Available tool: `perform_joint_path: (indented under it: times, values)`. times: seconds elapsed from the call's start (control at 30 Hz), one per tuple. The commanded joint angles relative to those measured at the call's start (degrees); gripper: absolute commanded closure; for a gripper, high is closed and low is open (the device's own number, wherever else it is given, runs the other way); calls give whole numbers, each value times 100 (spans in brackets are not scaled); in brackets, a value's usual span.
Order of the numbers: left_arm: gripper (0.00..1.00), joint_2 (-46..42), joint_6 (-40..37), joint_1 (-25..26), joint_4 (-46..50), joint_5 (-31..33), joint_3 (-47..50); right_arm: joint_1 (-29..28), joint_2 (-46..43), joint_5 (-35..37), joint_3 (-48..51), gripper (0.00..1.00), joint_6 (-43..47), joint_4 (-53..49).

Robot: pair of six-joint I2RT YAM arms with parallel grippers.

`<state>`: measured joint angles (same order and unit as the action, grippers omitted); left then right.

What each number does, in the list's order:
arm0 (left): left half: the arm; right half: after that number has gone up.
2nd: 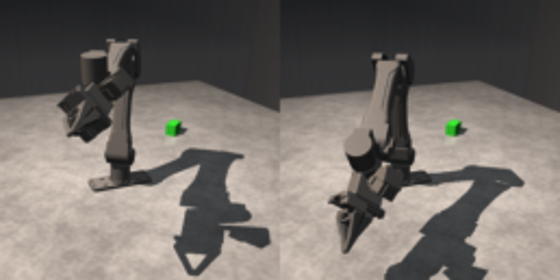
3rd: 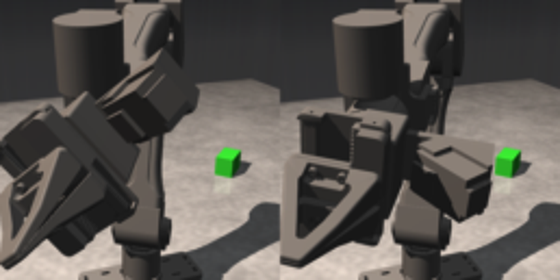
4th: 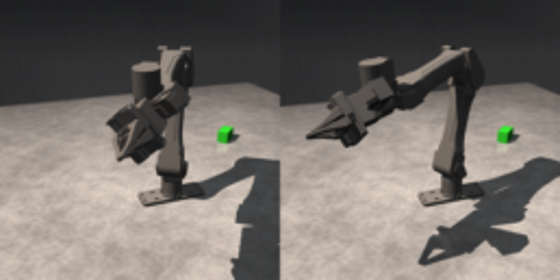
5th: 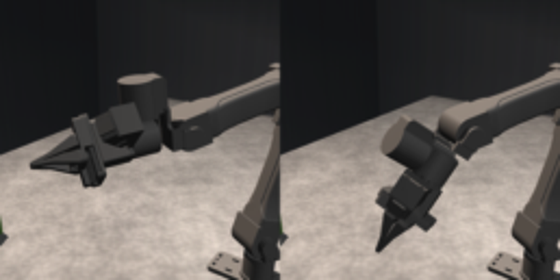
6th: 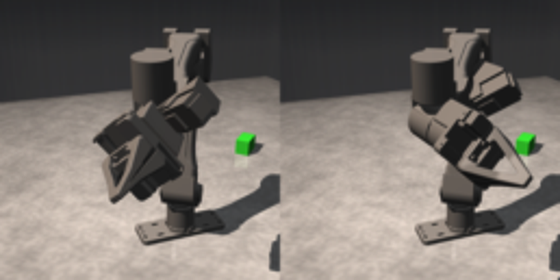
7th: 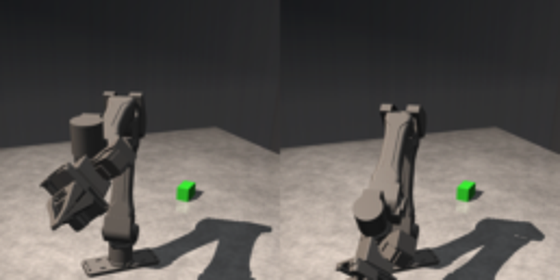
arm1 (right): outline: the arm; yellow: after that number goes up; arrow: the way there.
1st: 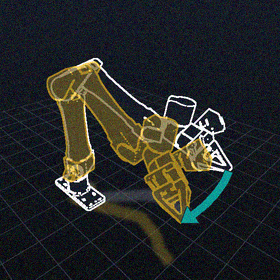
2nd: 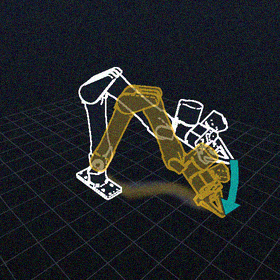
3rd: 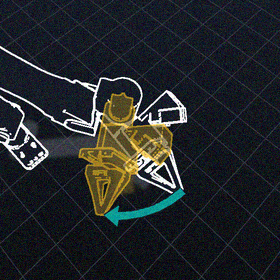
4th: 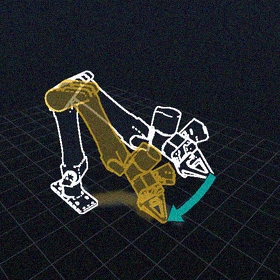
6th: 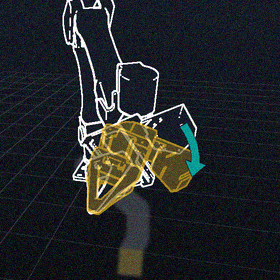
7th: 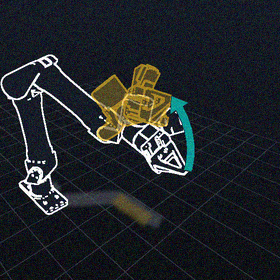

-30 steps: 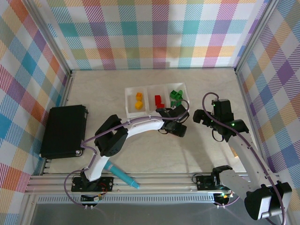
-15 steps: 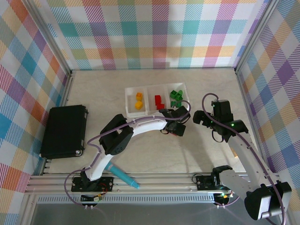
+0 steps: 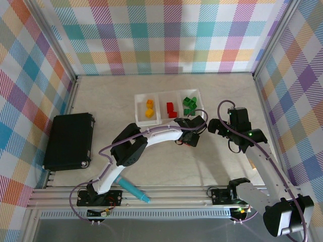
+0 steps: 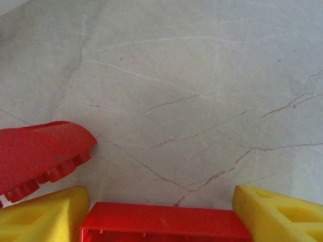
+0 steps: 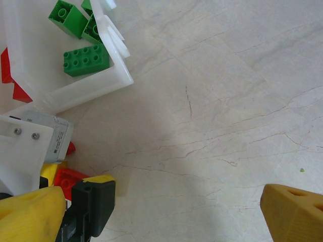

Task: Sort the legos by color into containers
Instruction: Pick up the lego from the center of the table.

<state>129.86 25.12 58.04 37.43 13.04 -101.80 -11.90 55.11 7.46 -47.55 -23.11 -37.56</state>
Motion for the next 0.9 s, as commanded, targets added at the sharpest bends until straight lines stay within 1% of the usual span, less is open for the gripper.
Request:
perform_joint_path:
  times: [0.0, 0.27, 0.33, 0.5, 0.63, 0.87]
  values:
    - [25, 119, -93, 67, 215, 111, -101, 55, -11, 21, 88, 1, 65, 52]
    - [28, 230, -43, 67, 265, 141, -94, 65, -36, 26, 76, 1, 70, 38]
    - [34, 248, 2, 67, 304, 168, -98, 66, -42, 25, 78, 1, 70, 23]
    - [44, 233, 93, 67, 313, 173, -77, 74, -41, 24, 84, 1, 73, 23]
    - [48, 156, 116, 67, 335, 199, -64, 74, -43, 24, 84, 1, 73, 29]
    - [52, -215, 160, 67, 412, 191, -77, 83, -33, 31, 79, 1, 84, 44]
